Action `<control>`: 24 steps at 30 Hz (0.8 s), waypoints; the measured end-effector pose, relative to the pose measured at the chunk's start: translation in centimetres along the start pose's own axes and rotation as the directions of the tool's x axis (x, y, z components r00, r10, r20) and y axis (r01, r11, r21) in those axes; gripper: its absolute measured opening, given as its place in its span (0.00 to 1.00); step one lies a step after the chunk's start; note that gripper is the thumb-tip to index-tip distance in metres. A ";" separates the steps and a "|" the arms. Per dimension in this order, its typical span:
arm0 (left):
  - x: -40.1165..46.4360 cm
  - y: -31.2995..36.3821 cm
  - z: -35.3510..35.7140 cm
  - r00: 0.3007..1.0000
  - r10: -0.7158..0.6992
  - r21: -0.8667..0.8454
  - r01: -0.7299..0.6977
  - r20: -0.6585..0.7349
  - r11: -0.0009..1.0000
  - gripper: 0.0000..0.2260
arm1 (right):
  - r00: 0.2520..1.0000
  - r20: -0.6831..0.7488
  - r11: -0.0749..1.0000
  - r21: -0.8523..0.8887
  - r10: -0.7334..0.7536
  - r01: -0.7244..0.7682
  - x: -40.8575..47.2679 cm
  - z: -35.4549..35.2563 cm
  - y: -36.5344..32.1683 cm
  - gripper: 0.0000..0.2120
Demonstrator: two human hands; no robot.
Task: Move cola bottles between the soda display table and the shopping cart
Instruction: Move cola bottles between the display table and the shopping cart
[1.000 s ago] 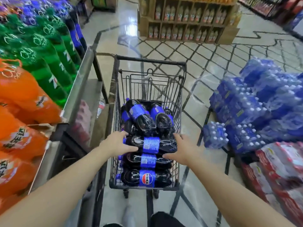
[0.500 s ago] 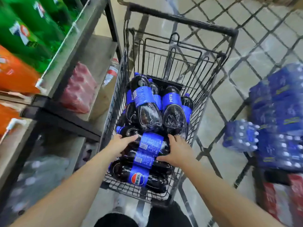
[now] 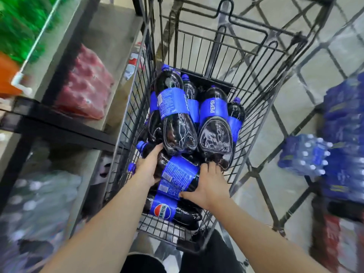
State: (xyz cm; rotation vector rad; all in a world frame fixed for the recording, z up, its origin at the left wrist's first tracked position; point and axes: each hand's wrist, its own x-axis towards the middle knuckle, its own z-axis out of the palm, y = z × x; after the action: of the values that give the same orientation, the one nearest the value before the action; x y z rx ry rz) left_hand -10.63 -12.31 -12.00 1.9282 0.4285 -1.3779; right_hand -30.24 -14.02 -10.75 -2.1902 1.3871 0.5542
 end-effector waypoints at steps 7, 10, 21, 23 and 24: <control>-0.1 -0.8 -1.6 1.000 -0.017 -0.138 0.015 -0.014 0.990 0.44 | 0.993 0.112 0.999 -0.002 -0.049 0.049 0.4 0.3 0.1 0.61; 0.1 -1.9 -3.3 0.997 -0.037 -0.210 0.051 0.073 0.976 0.47 | 0.992 0.080 0.993 -0.047 -0.101 0.105 0.2 0.4 -0.1 0.58; -4.5 -0.1 -7.3 0.981 0.127 -0.135 -0.107 0.148 0.985 0.36 | 0.996 -0.072 0.998 0.024 -0.055 0.057 -4.2 1.2 -3.0 0.56; -5.4 0.1 -8.0 0.972 0.161 -0.121 -0.142 0.169 0.982 0.34 | 0.995 -0.100 0.998 0.046 -0.029 0.034 -5.6 0.9 -3.8 0.56; -6.1 0.3 -8.3 0.966 0.177 -0.115 -0.157 0.190 0.981 0.33 | 0.993 -0.116 0.998 0.057 -0.017 0.024 -6.4 0.7 -4.1 0.57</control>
State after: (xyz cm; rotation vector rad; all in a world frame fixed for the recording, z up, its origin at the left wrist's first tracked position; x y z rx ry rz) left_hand -7.09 -5.75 -4.87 1.6856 0.2272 -1.3949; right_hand -29.15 -7.50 -6.89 -2.2172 1.4195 0.3797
